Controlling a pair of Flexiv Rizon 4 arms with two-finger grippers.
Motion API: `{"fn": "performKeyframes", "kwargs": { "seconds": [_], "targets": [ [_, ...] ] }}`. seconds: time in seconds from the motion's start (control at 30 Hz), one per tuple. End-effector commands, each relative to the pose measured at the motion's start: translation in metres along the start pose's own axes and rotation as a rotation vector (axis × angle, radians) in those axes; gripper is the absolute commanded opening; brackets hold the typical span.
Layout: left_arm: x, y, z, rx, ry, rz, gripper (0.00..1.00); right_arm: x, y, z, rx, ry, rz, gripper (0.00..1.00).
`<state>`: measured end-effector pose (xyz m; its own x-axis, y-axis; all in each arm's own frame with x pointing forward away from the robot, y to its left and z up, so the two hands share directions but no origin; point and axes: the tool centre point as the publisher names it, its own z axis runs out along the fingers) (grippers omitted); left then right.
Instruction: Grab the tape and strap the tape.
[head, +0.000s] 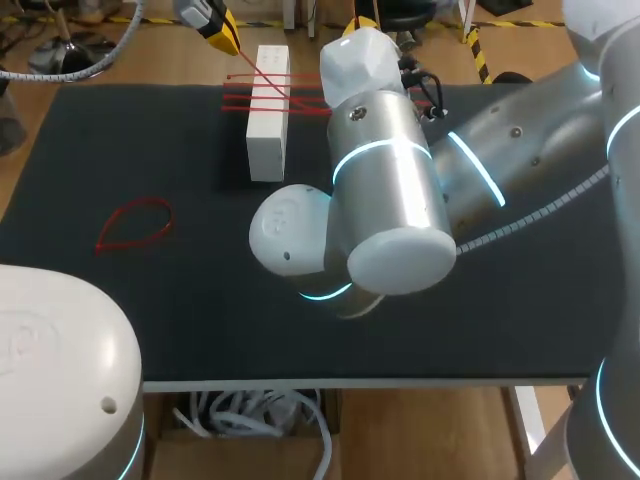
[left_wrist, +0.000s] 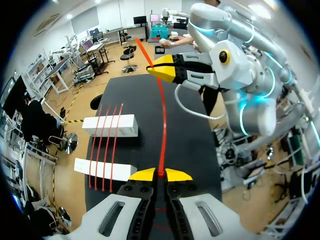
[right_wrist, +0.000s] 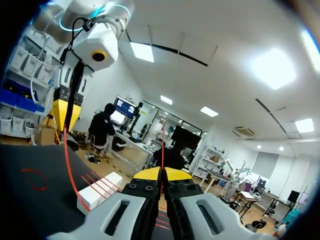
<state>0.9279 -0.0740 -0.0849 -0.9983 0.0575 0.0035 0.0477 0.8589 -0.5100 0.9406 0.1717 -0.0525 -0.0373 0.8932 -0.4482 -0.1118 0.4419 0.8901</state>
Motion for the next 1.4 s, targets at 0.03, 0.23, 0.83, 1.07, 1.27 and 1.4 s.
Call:
{"fn": "performKeyframes", "kwargs": {
  "seconds": [0.03, 0.23, 0.83, 1.07, 1.27, 1.4],
  "targets": [
    [0.0, -0.001, -0.001, -0.005, 0.001, -0.001, 0.0, -0.001, 0.002, 0.0, 0.003, 0.001, -0.001, 0.0],
    [0.0, -0.001, -0.001, -0.005, 0.001, -0.001, 0.0, -0.001, 0.002, 0.0, 0.003, 0.001, -0.001, 0.0],
    [0.0, -0.001, -0.001, -0.005, 0.001, -0.001, 0.0, -0.006, 0.011, -0.021, 0.044, -0.02, -0.27, 0.0],
    [0.0, -0.001, -0.001, -0.005, 0.001, -0.001, 0.0, -0.011, 0.018, -0.03, 0.065, -0.014, -0.493, 0.0],
    [0.0, -0.001, -0.001, -0.005, 0.001, -0.001, 0.0, -0.014, 0.029, -0.03, 0.065, -0.003, -0.682, 0.0],
    [0.0, -0.001, -0.001, -0.005, 0.001, -0.001, 0.0, -0.012, 0.037, -0.026, 0.035, 0.016, -0.859, 0.0]
  ]
}}
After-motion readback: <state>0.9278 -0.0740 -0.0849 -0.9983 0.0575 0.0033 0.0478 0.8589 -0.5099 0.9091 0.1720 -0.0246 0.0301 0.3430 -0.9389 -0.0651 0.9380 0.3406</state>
